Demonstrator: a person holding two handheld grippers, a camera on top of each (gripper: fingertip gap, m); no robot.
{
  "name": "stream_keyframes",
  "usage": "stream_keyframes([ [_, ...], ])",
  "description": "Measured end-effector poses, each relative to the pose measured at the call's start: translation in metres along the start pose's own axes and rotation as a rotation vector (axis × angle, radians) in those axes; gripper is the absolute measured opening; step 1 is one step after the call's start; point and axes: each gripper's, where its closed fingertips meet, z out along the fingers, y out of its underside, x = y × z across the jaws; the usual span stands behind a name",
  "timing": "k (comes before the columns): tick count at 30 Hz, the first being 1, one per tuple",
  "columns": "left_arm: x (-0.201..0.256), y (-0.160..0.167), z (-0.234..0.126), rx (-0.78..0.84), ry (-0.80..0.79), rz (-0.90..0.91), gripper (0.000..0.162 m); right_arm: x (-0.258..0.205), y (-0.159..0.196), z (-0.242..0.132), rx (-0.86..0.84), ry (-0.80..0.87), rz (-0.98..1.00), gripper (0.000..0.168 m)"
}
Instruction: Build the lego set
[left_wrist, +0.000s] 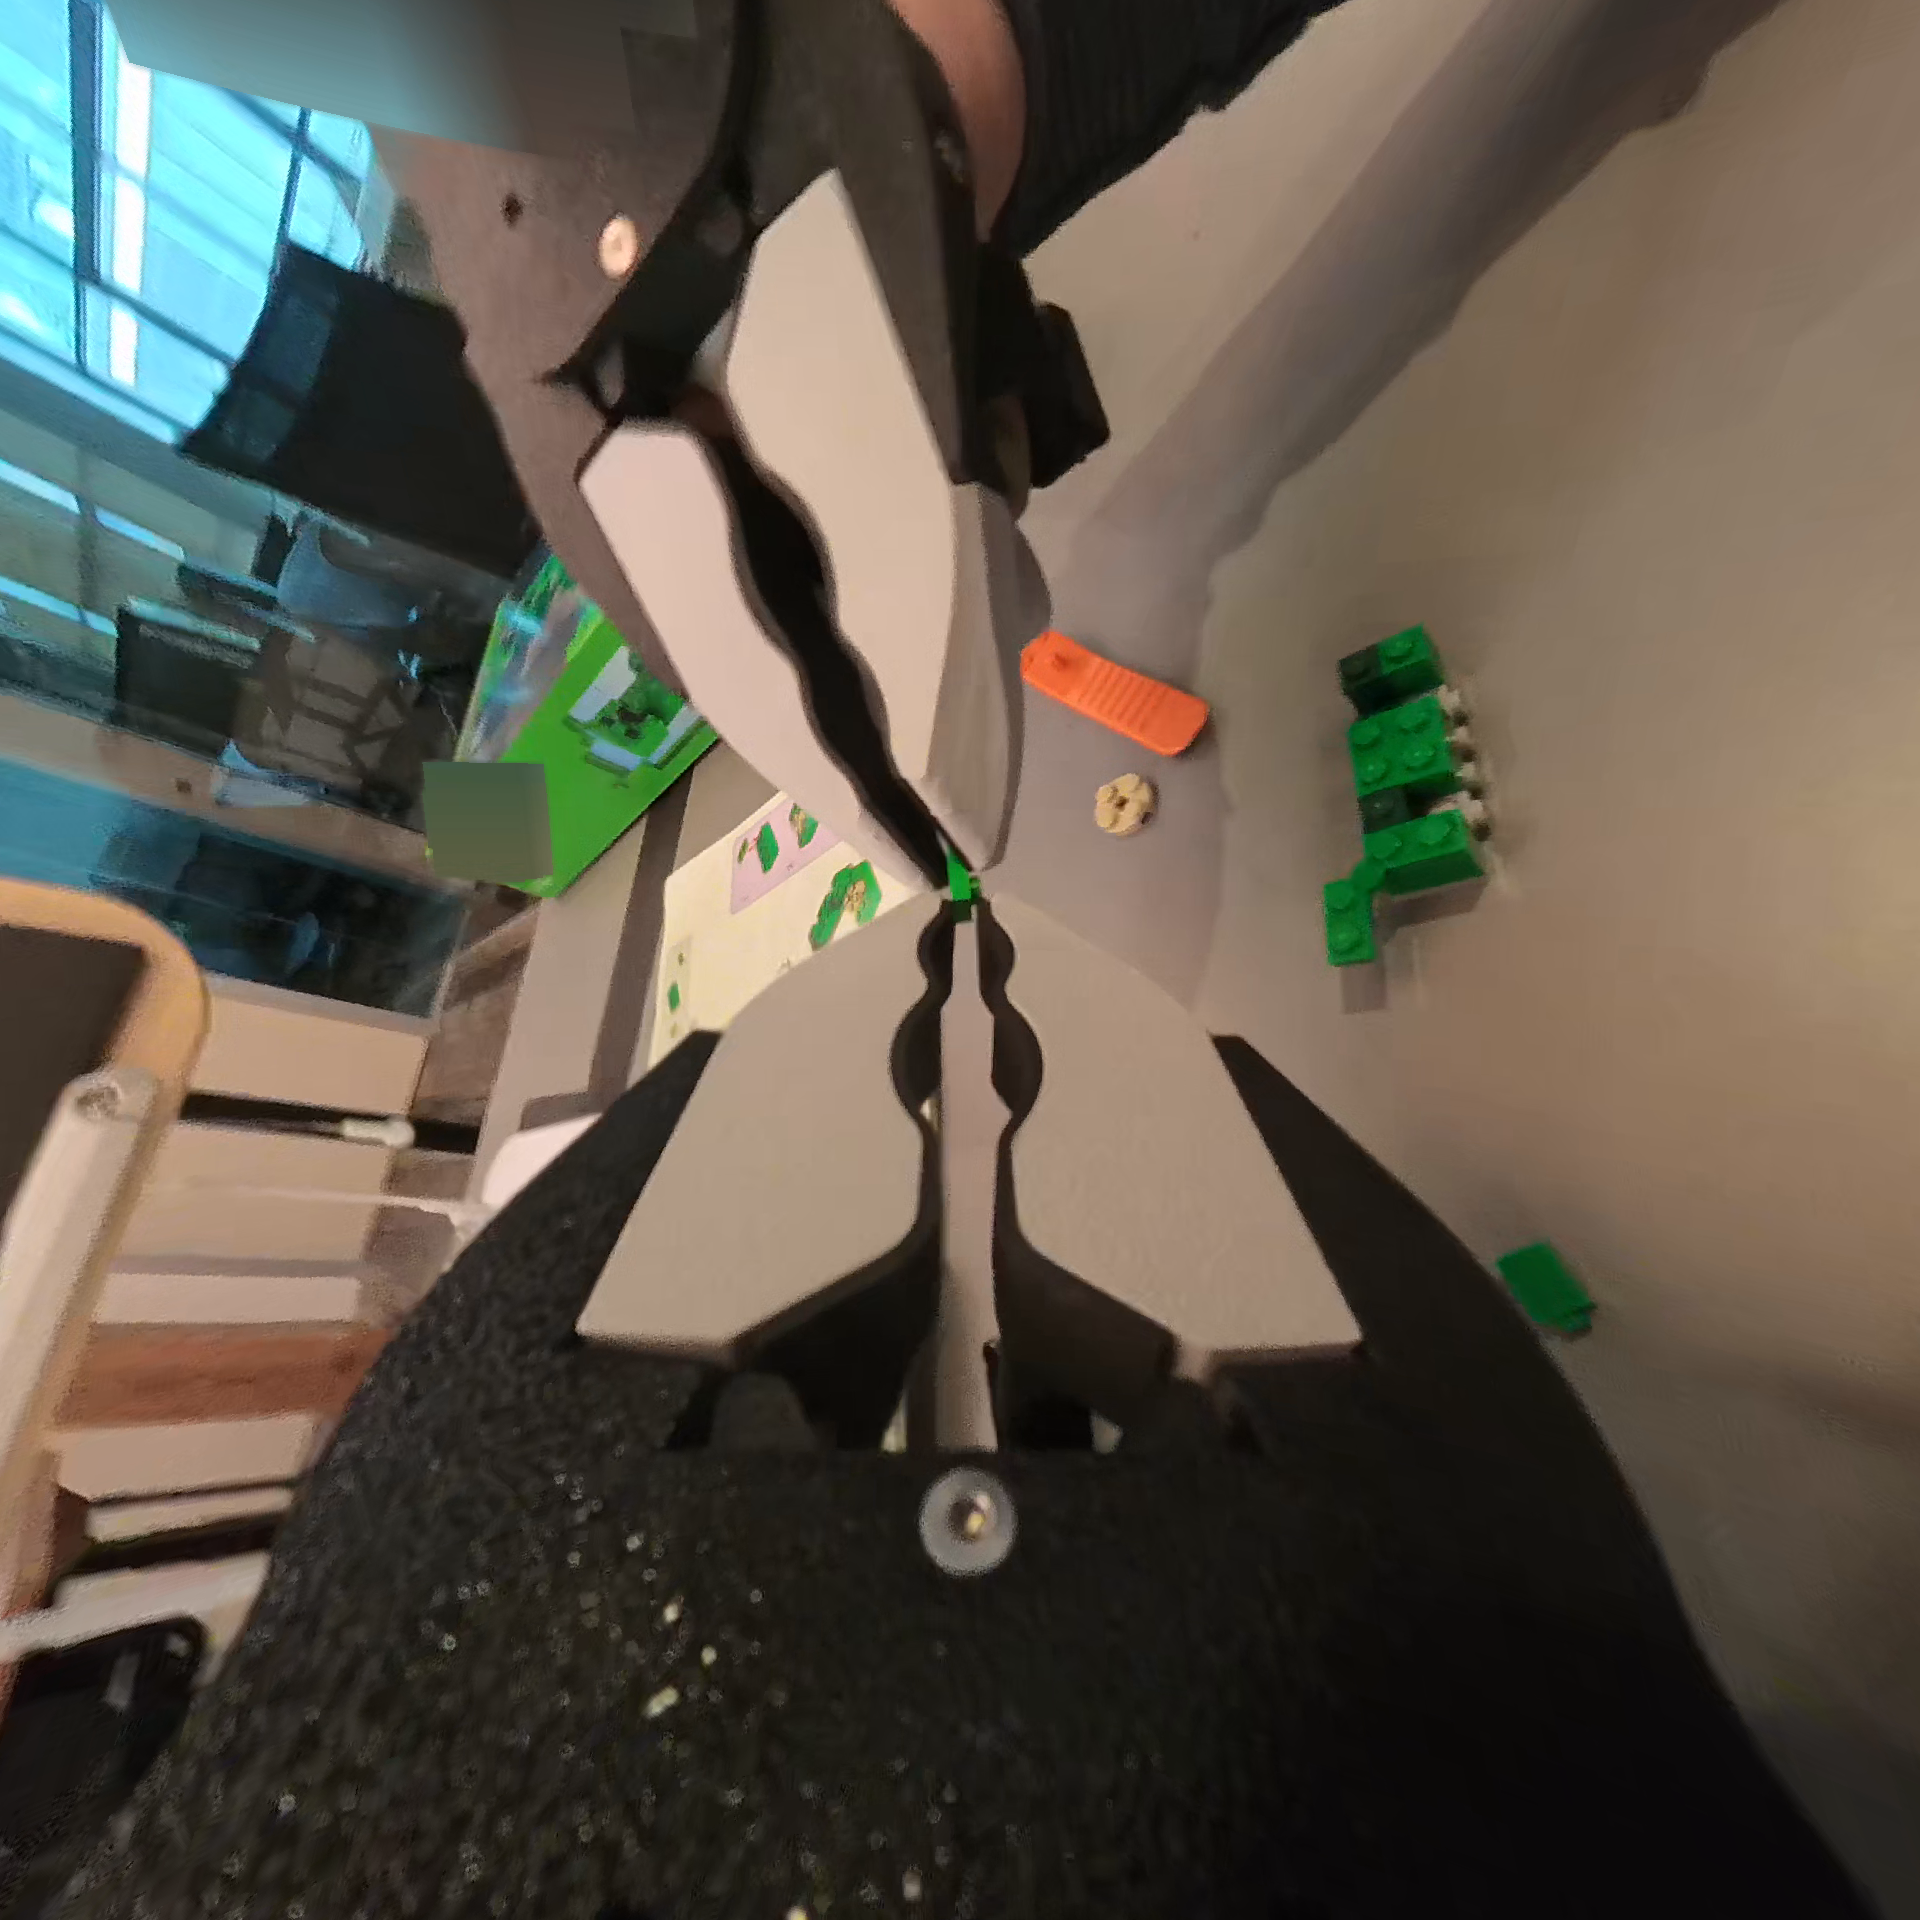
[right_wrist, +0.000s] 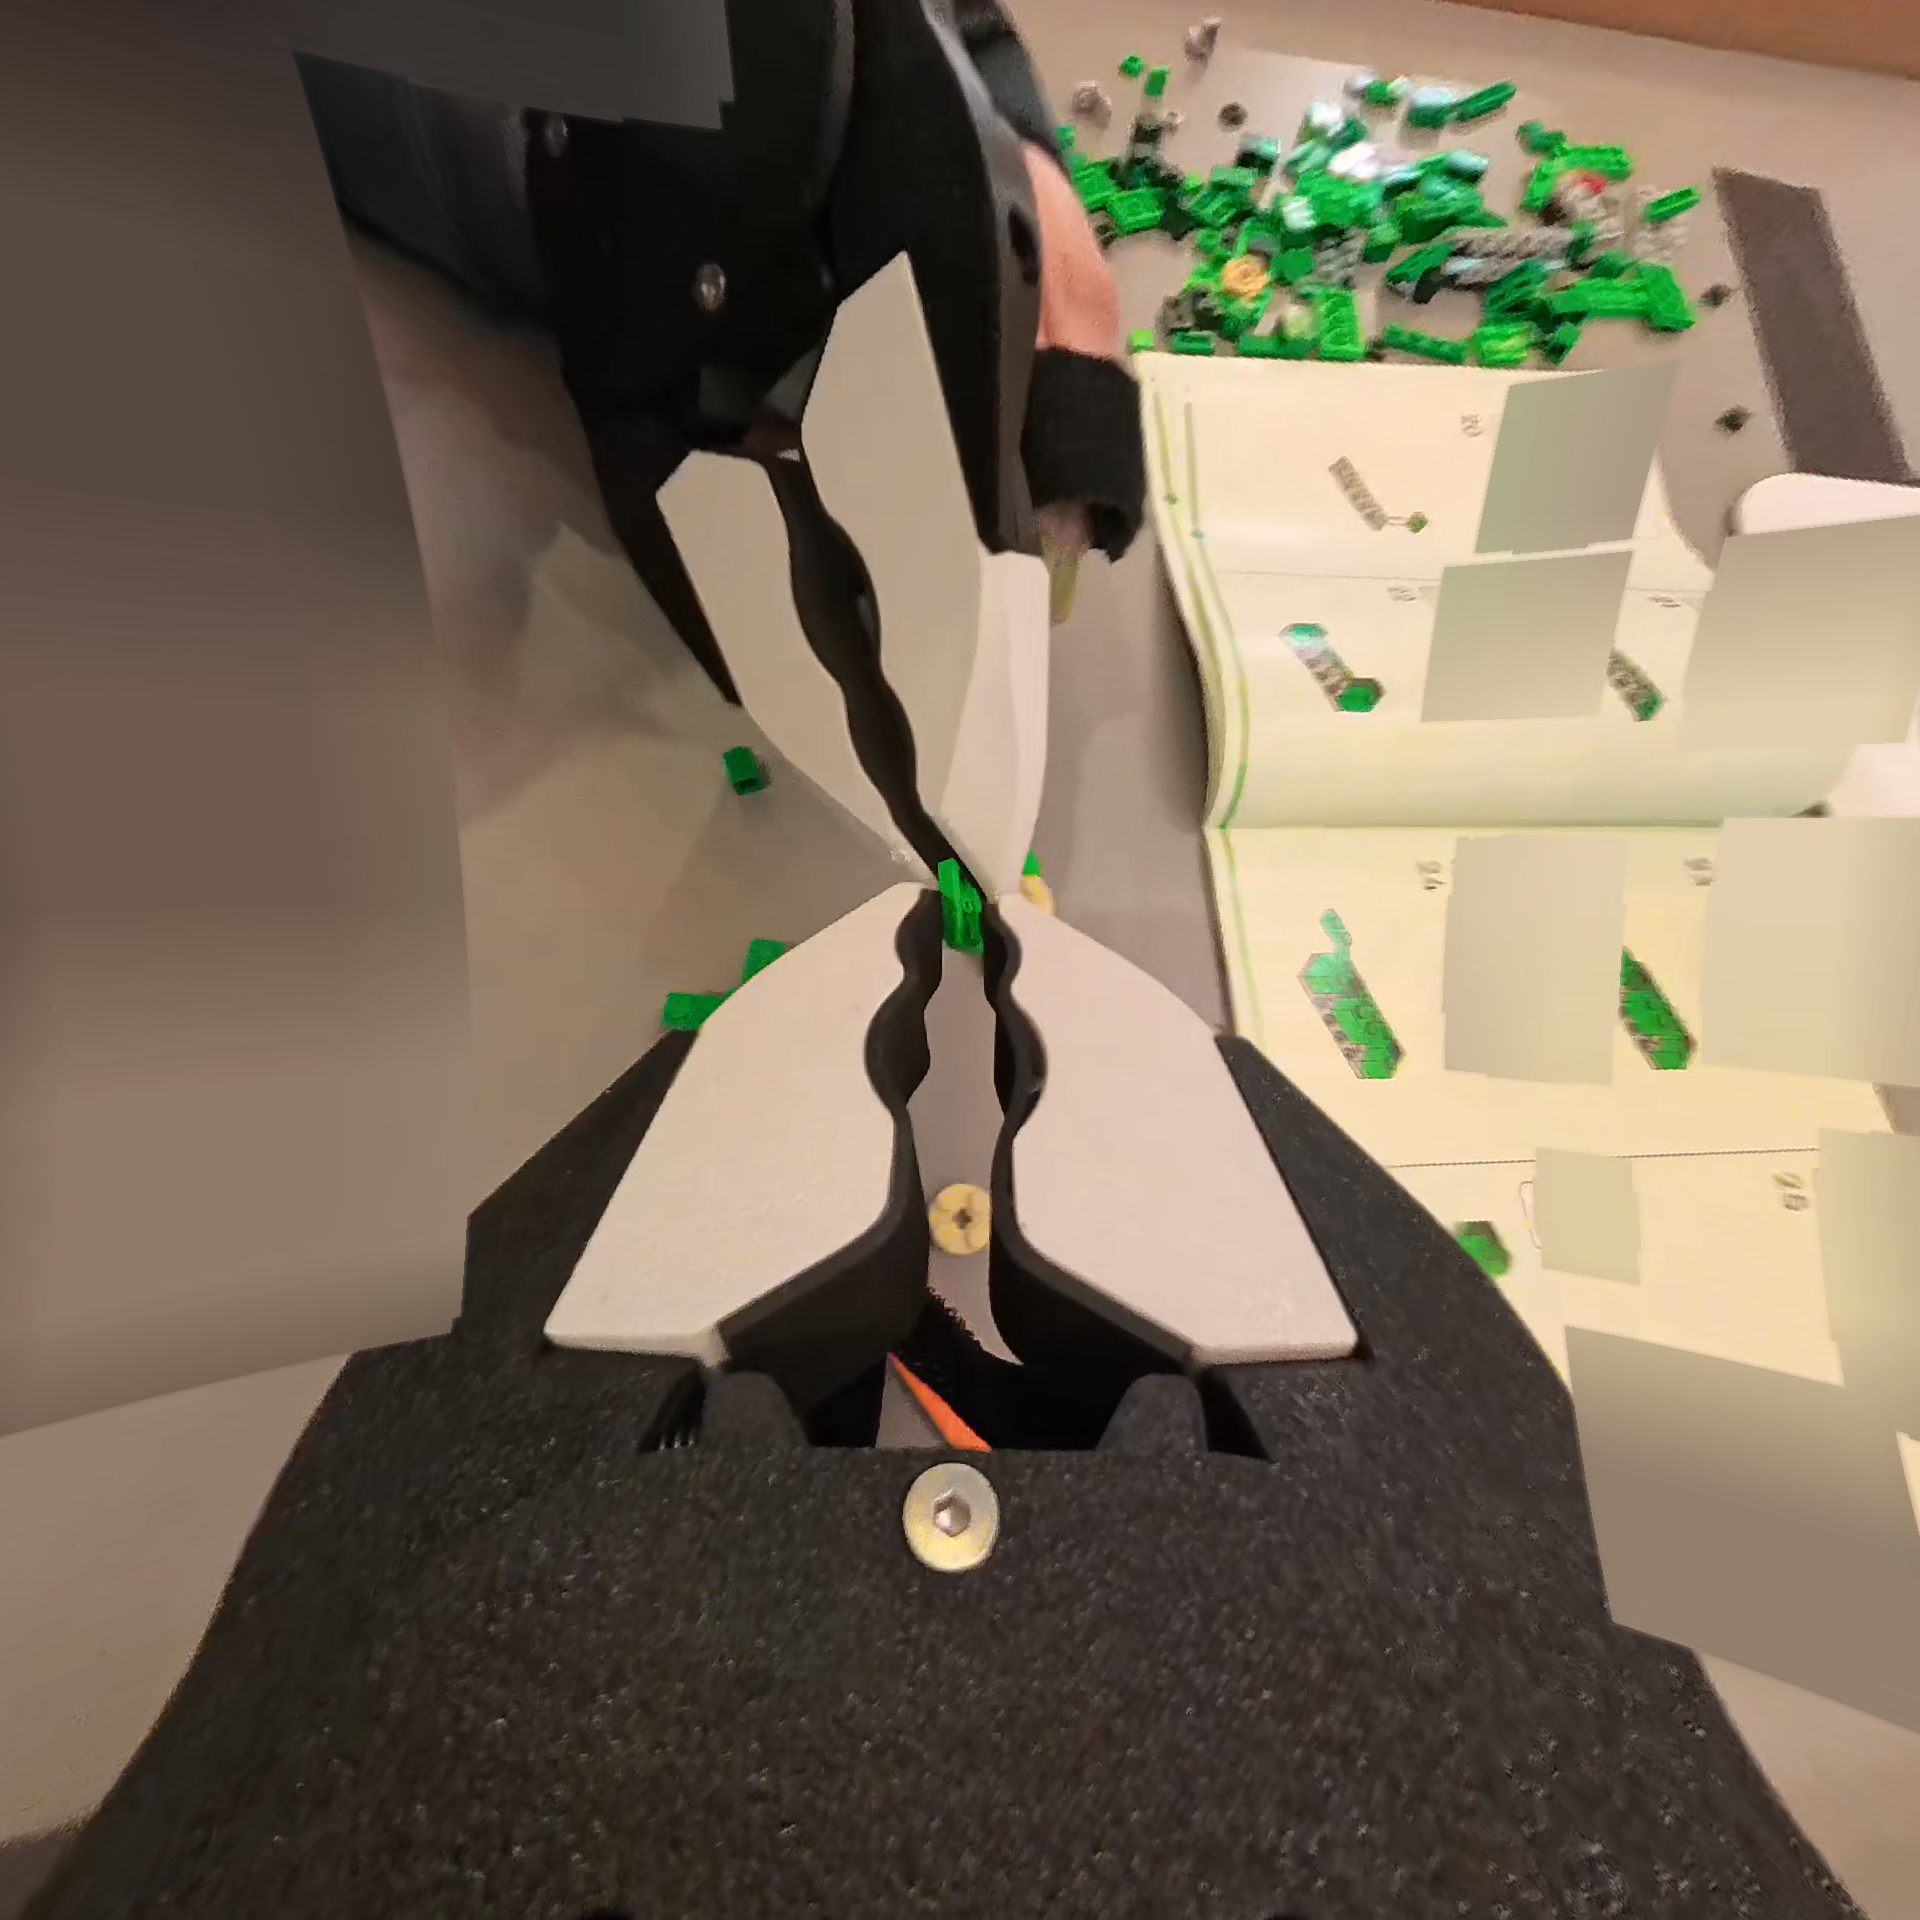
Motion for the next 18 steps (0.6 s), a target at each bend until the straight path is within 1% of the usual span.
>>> stream_keyframes([
  [1,-0.003,0.001,0.000,0.000,0.001,-0.065,0.003,0.004,-0.002,-0.001,0.012,0.035,-0.013,0.015],
  [3,-0.011,0.002,-0.002,0.023,0.019,-0.243,0.002,0.013,-0.009,-0.006,0.048,0.120,-0.064,0.020],
  [5,-0.017,-0.002,-0.006,0.085,0.090,-0.486,0.002,0.021,-0.014,-0.012,0.053,0.217,-0.152,0.027],
  [6,-0.019,-0.006,-0.008,0.124,0.136,-0.608,0.002,0.024,-0.016,-0.014,0.043,0.277,-0.225,0.031],
  [8,-0.023,-0.010,-0.013,0.178,0.208,-0.786,0.002,0.023,-0.025,-0.018,0.036,0.385,-0.412,0.028],
  [10,-0.024,-0.011,-0.015,0.202,0.261,-0.889,0.002,0.019,-0.032,-0.019,0.014,0.463,-0.579,0.021],
  [13,-0.018,-0.016,-0.016,0.209,0.369,-1.027,0.002,0.016,-0.040,-0.020,-0.030,0.556,-0.764,0.006],
  [16,-0.013,-0.019,-0.018,0.218,0.450,-1.119,0.002,0.012,-0.036,-0.017,-0.072,0.532,-0.806,0.004],
  [18,-0.012,-0.018,-0.018,0.213,0.471,-1.143,0.001,0.008,-0.033,-0.015,-0.081,0.493,-0.797,0.007],
])
